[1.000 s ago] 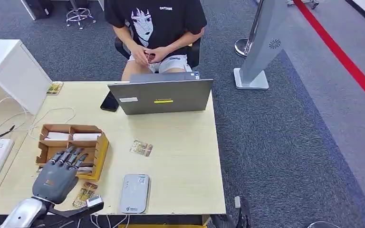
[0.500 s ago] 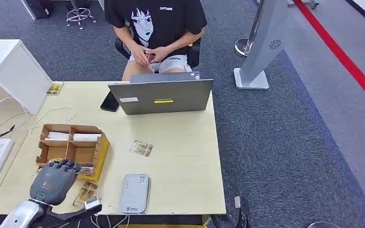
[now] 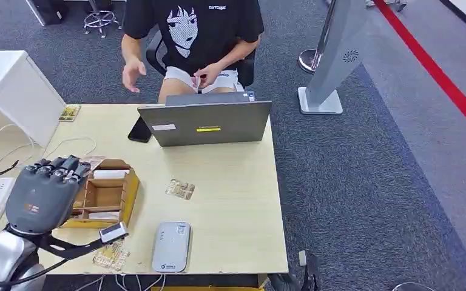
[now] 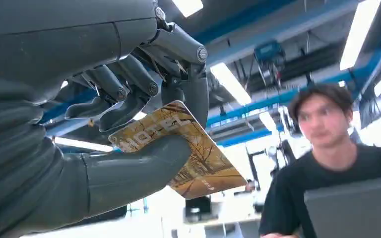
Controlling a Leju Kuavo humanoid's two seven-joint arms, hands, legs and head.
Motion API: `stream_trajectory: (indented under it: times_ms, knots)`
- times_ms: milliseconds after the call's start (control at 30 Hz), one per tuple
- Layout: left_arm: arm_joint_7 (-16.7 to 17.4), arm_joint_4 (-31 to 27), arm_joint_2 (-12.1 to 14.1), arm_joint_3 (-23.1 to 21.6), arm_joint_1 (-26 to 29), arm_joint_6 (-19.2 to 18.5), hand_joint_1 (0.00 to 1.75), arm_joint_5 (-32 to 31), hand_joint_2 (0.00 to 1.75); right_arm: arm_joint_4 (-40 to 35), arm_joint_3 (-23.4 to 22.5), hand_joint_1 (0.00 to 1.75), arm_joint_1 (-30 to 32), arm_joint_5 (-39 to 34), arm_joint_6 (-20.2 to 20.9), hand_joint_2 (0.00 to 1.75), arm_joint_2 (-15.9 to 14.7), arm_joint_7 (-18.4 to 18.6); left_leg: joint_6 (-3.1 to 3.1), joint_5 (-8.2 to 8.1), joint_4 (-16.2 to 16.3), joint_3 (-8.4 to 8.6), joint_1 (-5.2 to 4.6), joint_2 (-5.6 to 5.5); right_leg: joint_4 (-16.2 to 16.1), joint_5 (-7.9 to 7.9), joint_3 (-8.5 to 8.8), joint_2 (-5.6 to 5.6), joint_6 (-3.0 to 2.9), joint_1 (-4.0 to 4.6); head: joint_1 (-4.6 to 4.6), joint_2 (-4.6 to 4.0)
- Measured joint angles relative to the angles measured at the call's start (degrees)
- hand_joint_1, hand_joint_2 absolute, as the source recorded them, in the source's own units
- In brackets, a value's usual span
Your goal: Pass the card to the sensor for recognition and then transmit it.
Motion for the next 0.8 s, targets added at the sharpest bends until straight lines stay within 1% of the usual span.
stream_trajectory:
  times_ms: [100, 167, 233, 433, 500, 533, 567, 600, 633, 667, 700, 733, 767, 800]
  knots:
    - [0.50, -0.85, 0.11, -0.85, -2.03, -0.05, 1.75, -1.05, 1.75, 0.00, 0.04, 0.00, -0.05, 0.02, -0.22, 1.75, 0.00, 0.22, 0.00, 0.00, 0.01, -0.01, 0.01, -0.05, 0.00, 0.00, -0.01, -0.07, 0.00, 0.00, 0.00, 0.00]
    - [0.77, -0.65, 0.20, -1.20, -4.91, -1.86, 1.75, -1.03, 1.75, 0.00, 0.13, 0.00, -0.28, 0.02, -0.57, 1.75, 0.18, 0.74, -0.01, 0.01, 0.00, -0.01, 0.02, -0.05, 0.00, 0.00, -0.01, -0.07, 0.00, 0.00, 0.00, 0.00]
    - [0.92, 0.78, 0.48, -1.48, -7.95, -2.97, 1.75, -1.79, 1.75, -0.02, 0.55, 0.00, -0.54, 0.04, -0.96, 1.75, 0.28, 1.31, -0.06, 0.04, 0.00, -0.01, 0.02, -0.05, 0.01, 0.02, 0.00, -0.05, -0.02, 0.00, 0.00, 0.00]
    - [1.00, 0.98, 0.52, -1.51, -8.29, -3.06, 1.75, -1.88, 1.75, -0.02, 0.63, 0.00, -0.57, 0.04, -0.98, 1.75, 0.31, 1.37, -0.06, 0.04, 0.00, -0.01, 0.02, -0.05, 0.01, 0.02, 0.00, -0.05, -0.03, 0.01, 0.00, 0.00]
    - [1.62, 5.69, 0.83, -1.68, -13.07, -4.11, 1.75, -2.21, 1.75, -0.11, 1.40, 0.00, -0.88, 0.17, -1.14, 1.75, 0.35, 2.25, -0.12, 0.08, 0.00, 0.02, 0.03, 0.07, 0.02, 0.07, -0.02, 0.09, -0.06, 0.01, 0.00, 0.00]
    - [2.32, 10.30, 0.61, -1.77, -17.02, -4.90, 1.75, -1.79, 1.75, -0.11, 2.12, 0.00, -1.15, 0.22, -1.07, 1.75, 0.33, 2.54, -0.09, 0.15, 0.00, -0.01, 0.05, 0.05, 0.02, 0.11, -0.02, 0.07, -0.03, 0.02, 0.02, 0.00]
    - [2.67, 13.67, 0.50, -1.77, -19.60, -5.42, 1.75, -1.70, 1.75, -0.11, 2.69, 0.00, -1.30, 0.26, -1.05, 1.75, 0.33, 2.91, -0.13, 0.17, 0.00, 0.00, 0.04, 0.13, 0.04, 0.13, -0.03, 0.16, -0.04, 0.02, -0.04, 0.00]
    - [3.21, 19.07, -0.09, -1.77, -22.23, -5.66, 1.75, -2.16, 1.75, -0.11, 3.37, 0.00, -1.42, 0.24, -1.03, 1.75, 0.33, 3.10, -0.13, 0.16, 0.00, 0.02, 0.04, 0.30, 0.05, 0.17, -0.05, 0.31, -0.09, 0.02, -0.04, 0.00]
    - [3.48, 21.05, -0.26, -1.77, -22.77, -5.51, 1.75, -2.30, 1.75, -0.11, 3.85, 0.00, -1.45, 0.24, -1.01, 1.75, 0.33, 3.10, -0.13, 0.16, 0.00, 0.02, 0.04, 0.32, 0.05, 0.17, -0.07, 0.33, -0.09, 0.03, -0.04, 0.00]
    - [3.56, 21.67, -0.31, -1.77, -22.78, -5.44, 1.75, -2.43, 1.75, -0.11, 3.91, 0.00, -1.45, 0.24, -0.98, 1.75, 0.33, 3.10, -0.13, 0.16, 0.00, 0.02, 0.04, 0.33, 0.05, 0.17, -0.08, 0.34, -0.09, 0.05, -0.04, 0.00]
    - [3.58, 22.27, -0.33, -1.77, -22.79, -5.33, 1.59, -2.53, 1.75, -0.11, 3.91, 0.00, -1.45, 0.24, -0.96, 1.75, 0.33, 3.10, -0.13, 0.16, 0.00, 0.02, 0.04, 0.35, 0.05, 0.17, -0.08, 0.37, -0.10, 0.09, -0.04, 0.00]
    - [3.60, 22.80, -0.37, -1.77, -22.81, -5.31, 0.30, -2.58, 1.75, -0.11, 3.96, 0.00, -1.46, 0.24, -0.96, 1.75, 0.33, 3.10, -0.14, 0.15, 0.00, 0.01, 0.05, 0.38, 0.05, 0.17, -0.09, 0.41, -0.10, 0.11, -0.04, 0.00]
    - [3.61, 23.17, -0.37, -1.77, -22.81, -5.31, 0.00, -2.58, 1.75, -0.11, 4.02, 0.00, -1.45, 0.24, -0.94, 1.75, 0.33, 3.08, -0.16, 0.14, 0.00, 0.01, 0.05, 0.41, 0.05, 0.18, -0.10, 0.44, -0.11, 0.11, -0.04, 0.00]
    - [3.65, 23.50, -0.42, -1.77, -22.81, -5.29, 0.00, -2.56, 1.75, -0.11, 4.07, 0.00, -1.44, 0.22, -0.94, 1.75, 0.33, 3.06, -0.17, 0.14, 0.00, 0.01, 0.05, 0.42, 0.05, 0.18, -0.10, 0.46, -0.12, 0.12, -0.04, 0.00]
